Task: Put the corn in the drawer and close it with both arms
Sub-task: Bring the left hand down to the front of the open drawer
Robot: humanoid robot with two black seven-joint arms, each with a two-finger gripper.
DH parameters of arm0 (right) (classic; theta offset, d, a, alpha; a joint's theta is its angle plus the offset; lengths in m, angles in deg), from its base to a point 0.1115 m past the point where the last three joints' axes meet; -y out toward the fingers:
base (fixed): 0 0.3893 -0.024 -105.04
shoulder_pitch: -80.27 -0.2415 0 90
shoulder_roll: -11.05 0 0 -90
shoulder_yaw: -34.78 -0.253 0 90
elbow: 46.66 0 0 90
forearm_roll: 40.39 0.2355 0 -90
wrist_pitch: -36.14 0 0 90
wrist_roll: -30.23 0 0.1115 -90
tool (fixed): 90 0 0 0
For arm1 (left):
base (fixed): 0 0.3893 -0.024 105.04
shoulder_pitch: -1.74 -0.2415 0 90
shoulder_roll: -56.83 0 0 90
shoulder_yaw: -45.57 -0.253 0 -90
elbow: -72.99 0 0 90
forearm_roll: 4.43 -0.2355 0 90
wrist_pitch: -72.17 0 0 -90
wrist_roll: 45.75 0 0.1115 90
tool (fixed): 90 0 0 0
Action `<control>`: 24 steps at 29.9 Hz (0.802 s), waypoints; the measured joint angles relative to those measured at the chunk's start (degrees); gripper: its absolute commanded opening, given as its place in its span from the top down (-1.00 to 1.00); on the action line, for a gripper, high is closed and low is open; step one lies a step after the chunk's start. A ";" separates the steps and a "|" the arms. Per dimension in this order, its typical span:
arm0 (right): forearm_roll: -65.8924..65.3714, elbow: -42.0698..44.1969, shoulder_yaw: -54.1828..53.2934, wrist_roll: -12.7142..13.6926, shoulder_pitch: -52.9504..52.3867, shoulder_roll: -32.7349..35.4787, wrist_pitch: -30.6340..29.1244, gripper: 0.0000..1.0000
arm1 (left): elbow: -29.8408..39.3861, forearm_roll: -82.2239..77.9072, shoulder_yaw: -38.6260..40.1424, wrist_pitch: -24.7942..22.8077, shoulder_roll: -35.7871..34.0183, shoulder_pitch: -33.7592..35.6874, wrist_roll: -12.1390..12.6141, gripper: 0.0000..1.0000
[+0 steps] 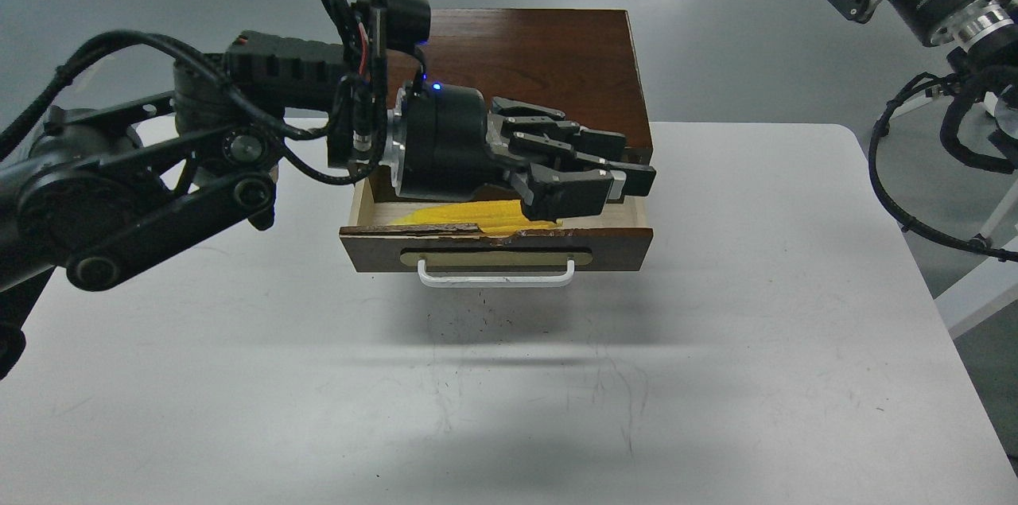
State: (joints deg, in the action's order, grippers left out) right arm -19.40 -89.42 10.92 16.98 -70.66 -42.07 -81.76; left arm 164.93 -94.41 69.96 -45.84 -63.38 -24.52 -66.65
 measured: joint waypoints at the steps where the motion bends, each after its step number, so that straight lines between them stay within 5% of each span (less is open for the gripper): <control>1: 0.04 -0.05 -0.06 0.00 0.84 0.08 -0.07 -1.00 | 0.02 -0.52 -0.84 0.00 0.00 -0.01 0.03 1.00; 9: 0.24 -0.27 -8.82 -0.53 10.66 -0.33 -0.10 -1.00 | 0.09 -11.54 -10.16 0.00 -0.89 0.70 -0.01 1.00; 24: 0.56 -1.76 -15.33 -0.01 18.93 -2.50 -0.10 -1.00 | 0.36 -22.66 -14.27 0.00 -3.63 0.77 -1.69 1.00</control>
State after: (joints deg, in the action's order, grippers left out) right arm -18.85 -91.17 -4.41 16.96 -51.73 -44.57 -81.86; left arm 165.29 -117.06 55.69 -45.83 -67.01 -23.74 -68.34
